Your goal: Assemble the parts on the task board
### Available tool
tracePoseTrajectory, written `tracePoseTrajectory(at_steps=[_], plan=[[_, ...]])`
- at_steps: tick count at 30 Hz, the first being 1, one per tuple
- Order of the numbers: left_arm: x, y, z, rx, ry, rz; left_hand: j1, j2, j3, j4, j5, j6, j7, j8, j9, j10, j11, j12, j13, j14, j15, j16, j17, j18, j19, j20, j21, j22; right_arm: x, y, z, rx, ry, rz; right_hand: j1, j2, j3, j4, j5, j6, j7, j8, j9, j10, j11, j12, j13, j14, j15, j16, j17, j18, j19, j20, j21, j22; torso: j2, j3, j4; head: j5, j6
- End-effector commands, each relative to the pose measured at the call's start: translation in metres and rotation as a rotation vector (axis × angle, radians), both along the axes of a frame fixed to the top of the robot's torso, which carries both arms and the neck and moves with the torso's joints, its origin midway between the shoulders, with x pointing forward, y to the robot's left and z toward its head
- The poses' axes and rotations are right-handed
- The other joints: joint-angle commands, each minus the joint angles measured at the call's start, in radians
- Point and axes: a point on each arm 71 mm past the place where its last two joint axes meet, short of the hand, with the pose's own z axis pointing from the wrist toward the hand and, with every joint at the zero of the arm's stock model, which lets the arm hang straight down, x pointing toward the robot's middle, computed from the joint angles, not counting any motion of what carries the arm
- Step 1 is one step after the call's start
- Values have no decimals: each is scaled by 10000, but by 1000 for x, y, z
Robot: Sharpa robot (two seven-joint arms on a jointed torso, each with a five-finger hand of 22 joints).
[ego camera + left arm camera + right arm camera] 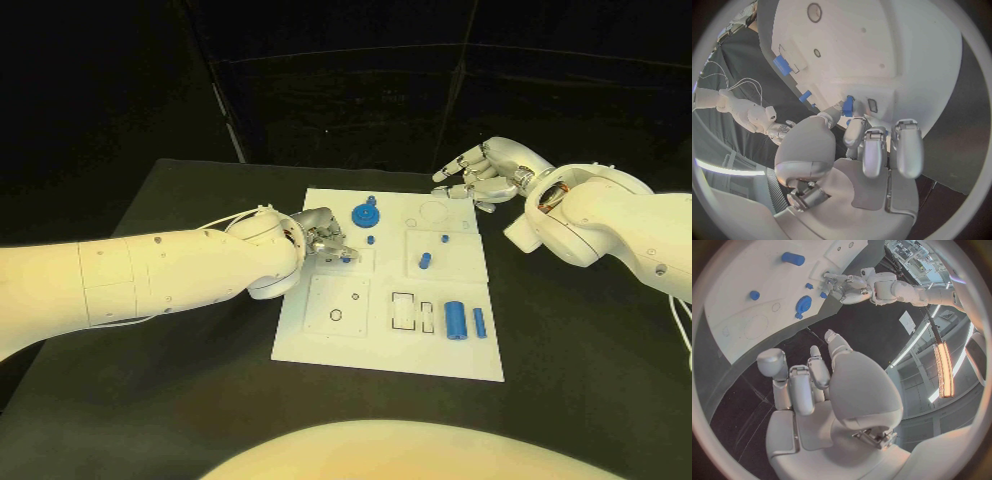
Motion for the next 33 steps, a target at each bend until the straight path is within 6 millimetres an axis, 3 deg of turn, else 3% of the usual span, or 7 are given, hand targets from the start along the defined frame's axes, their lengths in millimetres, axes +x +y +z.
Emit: tracePoseTrajectory(at_steps=[1, 14, 33], plan=[[-3, 2, -7, 184, 527, 91, -68, 57, -29, -16, 46, 129, -76, 28, 4, 81, -24, 48, 9, 1038, -70, 31, 2634, -90, 412, -72, 76, 490, 0, 1, 1, 9, -51, 101, -97, 20, -16, 24, 37, 15, -7, 41, -5, -56, 5, -20, -12, 627, -71, -61, 775, 173, -59, 3, -33, -13, 4, -2, 7, -7, -10], [-1, 2, -8, 141, 539, 166, -335, 87, -488, 279, 46, 174, -96, 74, 69, 87, -41, 61, 14, 1038, -88, 31, 2634, -97, 422, -90, 96, 531, 0, 1, 1, 15, -64, 96, -94, 25, -18, 28, 45, 14, -9, 45, -6, -65, 4, -30, -23, 626, -72, -67, 766, 177, -69, 2, -45, -35, 4, -1, 5, -30, 1], [0, 1, -8, 165, 566, 193, -415, 5, -862, 388, 46, 186, -108, 119, 132, 90, -52, 75, 23, 1038, -100, 31, 2634, -97, 422, -103, 97, 541, 0, 1, 2, 27, -83, 93, -102, 25, -26, 37, 48, 13, -9, 48, -6, -76, 4, -43, -36, 624, -73, -73, 756, 178, -73, 2, -51, -45, 11, 0, 7, -65, -9]])
